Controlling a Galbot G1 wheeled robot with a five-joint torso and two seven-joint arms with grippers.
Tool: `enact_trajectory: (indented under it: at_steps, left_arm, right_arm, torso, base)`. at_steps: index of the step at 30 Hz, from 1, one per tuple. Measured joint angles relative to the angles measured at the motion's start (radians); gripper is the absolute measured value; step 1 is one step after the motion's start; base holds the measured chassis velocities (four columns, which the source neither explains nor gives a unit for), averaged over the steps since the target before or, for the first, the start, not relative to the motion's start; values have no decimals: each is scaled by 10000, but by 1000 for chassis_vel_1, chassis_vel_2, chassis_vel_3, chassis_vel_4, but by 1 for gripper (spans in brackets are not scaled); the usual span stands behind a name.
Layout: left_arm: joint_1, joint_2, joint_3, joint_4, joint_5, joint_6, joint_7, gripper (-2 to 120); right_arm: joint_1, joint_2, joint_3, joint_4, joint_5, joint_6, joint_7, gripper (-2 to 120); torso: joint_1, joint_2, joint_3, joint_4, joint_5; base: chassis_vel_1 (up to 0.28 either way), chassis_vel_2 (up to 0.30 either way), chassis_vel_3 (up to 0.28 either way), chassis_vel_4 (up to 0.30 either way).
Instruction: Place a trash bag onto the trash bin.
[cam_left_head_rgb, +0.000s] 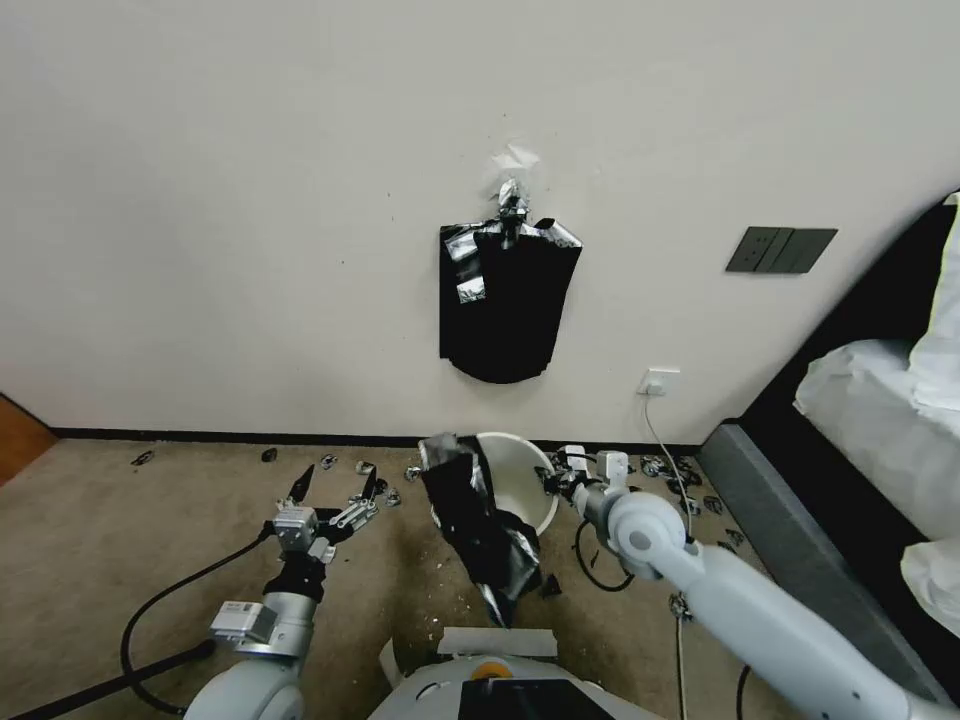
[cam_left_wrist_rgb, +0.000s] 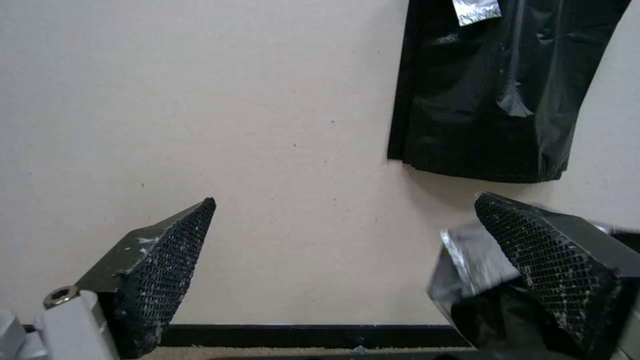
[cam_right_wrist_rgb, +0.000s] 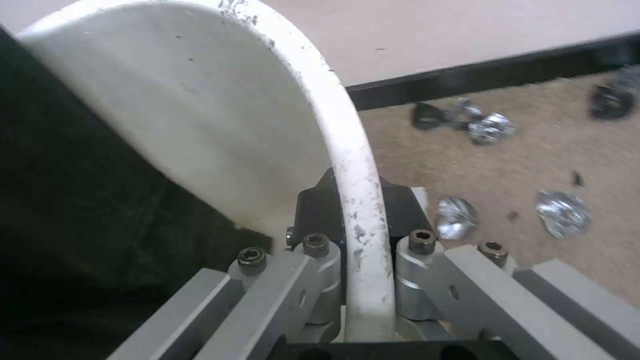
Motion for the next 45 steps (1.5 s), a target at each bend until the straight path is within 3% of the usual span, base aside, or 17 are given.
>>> enact_trajectory:
  at_steps: [17,30,37,38,45]
  left_arm:
    - [320,-194,-129,-167,38,-15,4,100]
    - [244,-187,214,-211,261,5,0,100]
    - [175,-219,366,-162,275,22,-8,100]
    - [175,-219,366,-162,275,22,-8,100]
    - [134,-261,471,-118,303,32,-24,100]
  right_arm:
    - [-835,1313,21,-1091,-1044,136,198,3]
    - [-607,1513,-131,-1630,-1075,207,77,5]
    - [-775,1210,-104,-1268,-1076,78,93,34]
    - [-775,1210,-104,-1268,-1076,78,93,34]
    - [-769,173,134,68,-1747,-351,205,63]
  torso:
    - [0,0,0,-1,1]
    - [-1,1,-1,-2,-3]
    - [0,0,2,3,8]
    - [0,0,2,3,8]
    - [0,0,1,1,6]
  base:
    - [0,0,0,0]
    - [0,0,0,0]
    - [0,0,0,0]
    - [0,0,0,0]
    - [0,0,0,0]
